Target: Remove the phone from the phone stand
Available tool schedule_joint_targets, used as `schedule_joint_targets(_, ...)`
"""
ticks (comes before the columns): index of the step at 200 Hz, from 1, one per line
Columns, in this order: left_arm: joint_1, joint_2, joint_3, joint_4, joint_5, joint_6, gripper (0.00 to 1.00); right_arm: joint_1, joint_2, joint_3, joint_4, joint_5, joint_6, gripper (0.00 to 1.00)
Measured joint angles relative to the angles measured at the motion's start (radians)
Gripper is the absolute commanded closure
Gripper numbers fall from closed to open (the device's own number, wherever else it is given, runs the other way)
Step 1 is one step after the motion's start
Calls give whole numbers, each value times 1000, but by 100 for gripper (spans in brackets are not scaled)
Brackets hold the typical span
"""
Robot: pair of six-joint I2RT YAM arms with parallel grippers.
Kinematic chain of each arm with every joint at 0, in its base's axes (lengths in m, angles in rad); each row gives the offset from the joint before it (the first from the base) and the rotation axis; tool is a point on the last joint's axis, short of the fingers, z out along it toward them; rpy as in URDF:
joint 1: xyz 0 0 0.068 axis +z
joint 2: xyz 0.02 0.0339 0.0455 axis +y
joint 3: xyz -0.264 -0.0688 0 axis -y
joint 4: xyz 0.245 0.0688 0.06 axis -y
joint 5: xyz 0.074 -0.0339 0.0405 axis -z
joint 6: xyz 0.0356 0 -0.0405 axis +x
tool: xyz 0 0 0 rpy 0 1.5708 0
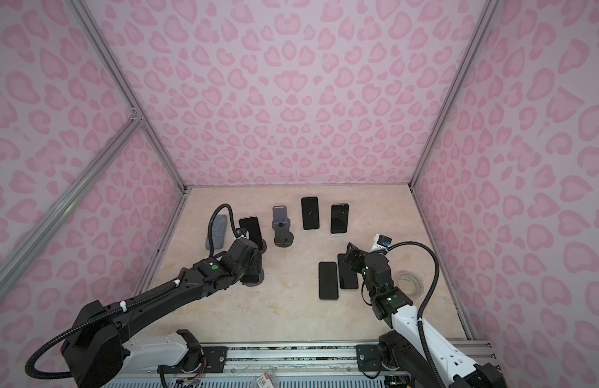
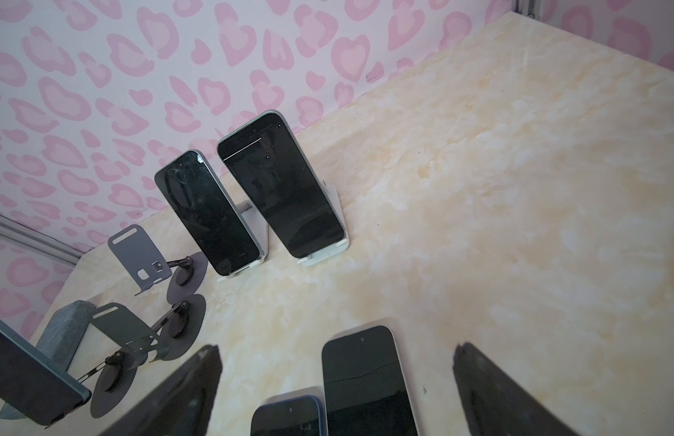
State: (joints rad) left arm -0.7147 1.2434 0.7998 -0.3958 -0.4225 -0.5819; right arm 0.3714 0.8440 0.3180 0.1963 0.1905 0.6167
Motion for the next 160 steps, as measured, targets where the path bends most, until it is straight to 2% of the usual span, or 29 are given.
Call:
schedule_joint_targets(74, -39, -74, 154, -111, -3, 34, 40, 2, -5, 0, 0, 0, 0, 2)
schedule_joint_targets(120, -183, -17, 289, -157, -89, 21, 41, 2, -27, 0, -4, 5, 0, 2)
schedule_joint_targets(160, -261, 79, 375, -189, -138, -65, 41, 3, -60, 0, -11, 20, 1, 2)
